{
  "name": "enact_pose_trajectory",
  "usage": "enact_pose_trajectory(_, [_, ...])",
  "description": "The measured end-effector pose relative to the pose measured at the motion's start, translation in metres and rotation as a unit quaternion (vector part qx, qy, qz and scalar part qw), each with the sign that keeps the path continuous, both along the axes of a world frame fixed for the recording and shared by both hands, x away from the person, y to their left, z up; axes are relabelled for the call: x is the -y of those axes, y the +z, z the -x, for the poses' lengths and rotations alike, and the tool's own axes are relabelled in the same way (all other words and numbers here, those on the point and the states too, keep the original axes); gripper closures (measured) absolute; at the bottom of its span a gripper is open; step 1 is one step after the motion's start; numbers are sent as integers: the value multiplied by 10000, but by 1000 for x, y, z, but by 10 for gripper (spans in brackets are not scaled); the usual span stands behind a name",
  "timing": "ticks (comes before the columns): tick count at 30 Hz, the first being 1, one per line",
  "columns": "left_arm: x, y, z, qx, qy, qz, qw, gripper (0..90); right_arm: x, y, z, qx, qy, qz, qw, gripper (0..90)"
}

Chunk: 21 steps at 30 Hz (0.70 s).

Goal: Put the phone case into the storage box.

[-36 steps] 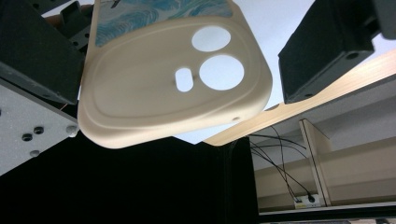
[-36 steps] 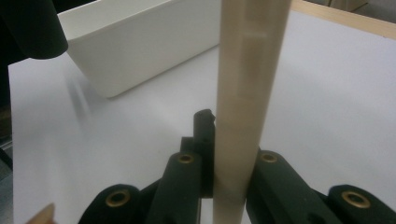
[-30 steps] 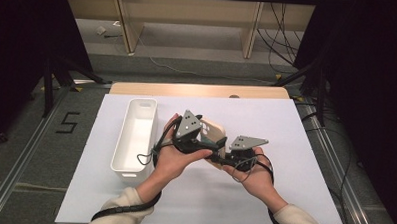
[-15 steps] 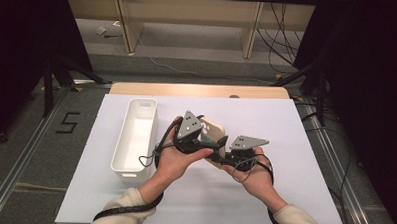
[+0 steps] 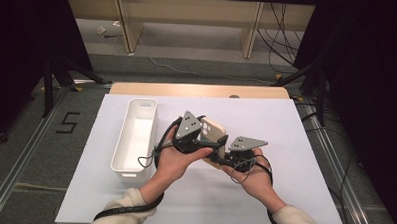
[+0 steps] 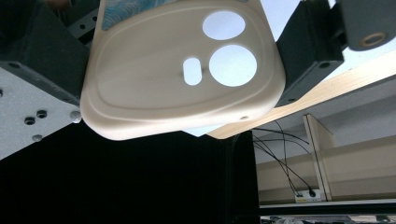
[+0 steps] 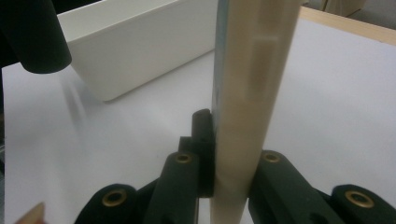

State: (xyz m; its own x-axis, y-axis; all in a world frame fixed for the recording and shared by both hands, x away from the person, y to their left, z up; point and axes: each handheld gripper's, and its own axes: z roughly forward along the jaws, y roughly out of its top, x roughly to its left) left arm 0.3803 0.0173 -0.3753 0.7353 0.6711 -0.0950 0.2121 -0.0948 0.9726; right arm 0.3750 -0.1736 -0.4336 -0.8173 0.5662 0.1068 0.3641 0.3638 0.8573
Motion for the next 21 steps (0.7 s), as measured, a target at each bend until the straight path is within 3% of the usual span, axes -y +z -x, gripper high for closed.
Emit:
enact_pose_trajectory(13, [0,1,0,37,-43,-44,10000,99,1,0,-1,-21,-81,-57,9999,768])
enact_pose_trajectory(21, [-2,2,0,66,2,-29,10000,99,-1,2,0,97,-61,-74,9999,635])
